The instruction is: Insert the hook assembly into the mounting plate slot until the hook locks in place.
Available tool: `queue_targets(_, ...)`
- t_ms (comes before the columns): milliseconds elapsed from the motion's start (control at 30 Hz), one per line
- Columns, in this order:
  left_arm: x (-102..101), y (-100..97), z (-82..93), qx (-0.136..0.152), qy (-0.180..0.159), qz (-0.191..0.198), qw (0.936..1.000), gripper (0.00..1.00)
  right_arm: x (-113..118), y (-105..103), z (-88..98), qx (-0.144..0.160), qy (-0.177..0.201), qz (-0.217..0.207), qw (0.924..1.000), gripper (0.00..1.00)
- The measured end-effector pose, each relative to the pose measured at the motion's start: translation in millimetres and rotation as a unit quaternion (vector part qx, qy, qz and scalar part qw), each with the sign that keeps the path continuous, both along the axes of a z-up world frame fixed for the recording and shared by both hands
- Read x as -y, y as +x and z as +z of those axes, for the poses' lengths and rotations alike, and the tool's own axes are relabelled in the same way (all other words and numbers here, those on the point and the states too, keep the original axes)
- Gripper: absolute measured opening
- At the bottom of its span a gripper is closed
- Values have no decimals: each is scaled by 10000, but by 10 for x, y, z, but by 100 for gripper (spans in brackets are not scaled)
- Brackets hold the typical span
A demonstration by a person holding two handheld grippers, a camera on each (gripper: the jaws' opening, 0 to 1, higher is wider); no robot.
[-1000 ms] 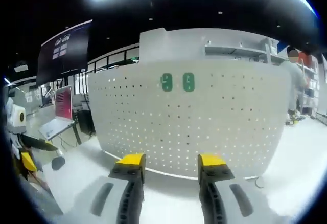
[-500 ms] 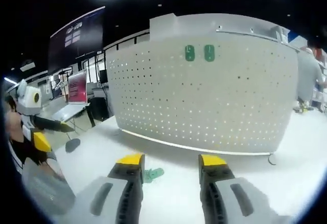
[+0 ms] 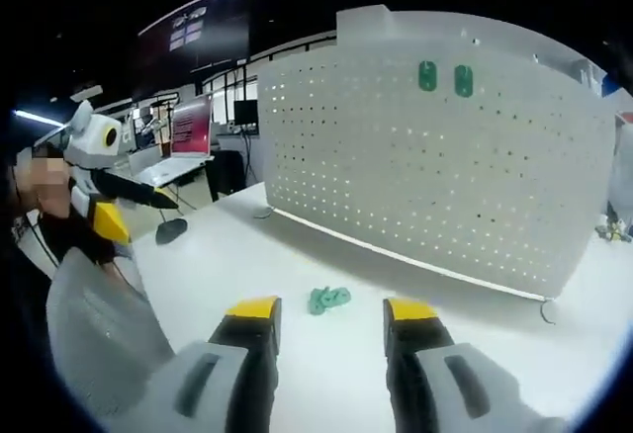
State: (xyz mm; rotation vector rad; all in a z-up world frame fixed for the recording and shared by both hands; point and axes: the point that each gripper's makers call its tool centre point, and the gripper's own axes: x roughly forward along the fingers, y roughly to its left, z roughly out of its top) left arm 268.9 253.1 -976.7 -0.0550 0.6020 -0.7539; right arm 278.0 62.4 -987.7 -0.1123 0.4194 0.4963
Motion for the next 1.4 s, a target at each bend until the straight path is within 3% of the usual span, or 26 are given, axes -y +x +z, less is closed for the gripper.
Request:
queue_targets(133, -33, -13, -64, -118, -7, 46, 9999, 100, -50, -19, -132, -43, -432, 492, 9978, 33)
queue_targets(267, -49, -25, -104, -191, 29, 46, 9998, 100, -115, 27, -290, -259, -522, 895, 9943, 33)
queue_targets(400, -58, -4, -116, -220, 5, 81, 9997, 100, -183, 102, -429, -282, -1020, 1460, 9836, 28)
queue_targets(567, -81, 19, -144, -262, 3, 134, 9996, 100, -297, 296, -563, -353, -1163, 1810, 9760, 26)
queue_targets(733, -108, 22, -188, -328, 7, 189, 9993, 100, -355, 481, -743, -652, -1165, 1990, 9709, 25)
queue_targets(800, -118, 20, -207, -354, -6, 204, 9992, 100, -370, 564, -767, -568, -1288, 2084, 9679, 23)
queue_targets(933, -154, 16, -235, -399, -39, 275, 9988, 100, -363, 697, -920, -722, -1506, 2270, 9595, 23)
queue_targets(1100, -192, -16, -289, -496, -58, 335, 9982, 100, -360, 838, -1029, -829, -1528, 2350, 9563, 22)
queue_targets(1400, -192, 35, -323, -577, -97, 412, 9974, 100, -332, 1026, -1159, -740, -2015, 2720, 9380, 15)
